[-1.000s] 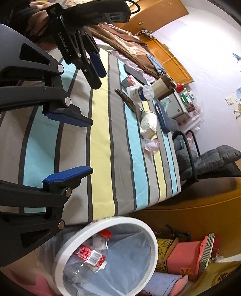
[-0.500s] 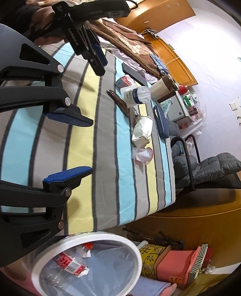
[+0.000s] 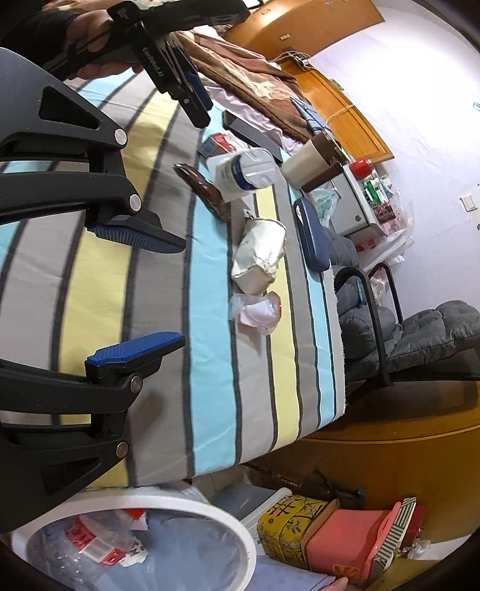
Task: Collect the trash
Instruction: 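Move both open tools back from the bin to the table, then grasp the strawberry milk carton with the left tool while the right tool grasps the clear red-rimmed cup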
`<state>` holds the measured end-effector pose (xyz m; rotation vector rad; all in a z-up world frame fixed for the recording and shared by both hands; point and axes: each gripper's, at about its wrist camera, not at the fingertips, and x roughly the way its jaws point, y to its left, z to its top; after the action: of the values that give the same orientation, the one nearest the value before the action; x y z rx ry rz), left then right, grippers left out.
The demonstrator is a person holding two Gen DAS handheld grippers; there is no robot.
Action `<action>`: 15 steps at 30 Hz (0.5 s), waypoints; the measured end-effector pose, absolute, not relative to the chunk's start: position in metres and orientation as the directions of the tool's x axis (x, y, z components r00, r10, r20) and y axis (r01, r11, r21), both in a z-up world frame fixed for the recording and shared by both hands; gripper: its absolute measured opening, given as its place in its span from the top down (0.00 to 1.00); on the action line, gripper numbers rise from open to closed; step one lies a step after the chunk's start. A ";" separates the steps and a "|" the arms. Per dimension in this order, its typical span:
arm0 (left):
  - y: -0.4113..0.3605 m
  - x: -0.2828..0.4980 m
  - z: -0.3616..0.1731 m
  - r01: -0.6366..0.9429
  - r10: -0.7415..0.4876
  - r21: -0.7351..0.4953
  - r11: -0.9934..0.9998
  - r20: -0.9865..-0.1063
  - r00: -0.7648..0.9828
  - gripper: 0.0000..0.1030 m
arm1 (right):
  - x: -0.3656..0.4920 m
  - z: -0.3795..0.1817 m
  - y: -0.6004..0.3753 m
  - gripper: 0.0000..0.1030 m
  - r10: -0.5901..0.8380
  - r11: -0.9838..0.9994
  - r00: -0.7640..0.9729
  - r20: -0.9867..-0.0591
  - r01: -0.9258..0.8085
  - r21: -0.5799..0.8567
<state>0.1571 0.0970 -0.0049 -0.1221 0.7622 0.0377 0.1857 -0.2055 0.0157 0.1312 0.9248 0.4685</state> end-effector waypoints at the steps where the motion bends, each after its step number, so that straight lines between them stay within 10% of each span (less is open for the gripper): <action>1: 0.101 0.162 -0.006 -0.081 -0.002 -0.087 0.993 -0.693 0.721 0.42 | 0.189 0.015 -0.205 0.55 0.447 0.890 0.508 -0.736 -0.331 0.312; 15: 0.124 0.204 -0.032 -0.030 -0.001 -0.028 0.999 -0.739 0.673 0.34 | 0.225 -0.001 -0.189 0.55 0.438 0.895 0.491 -0.753 -0.314 0.315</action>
<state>0.2039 0.1235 -0.0322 -0.0389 0.8322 0.0161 0.2246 -0.1890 -0.0014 0.1424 0.9542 0.4584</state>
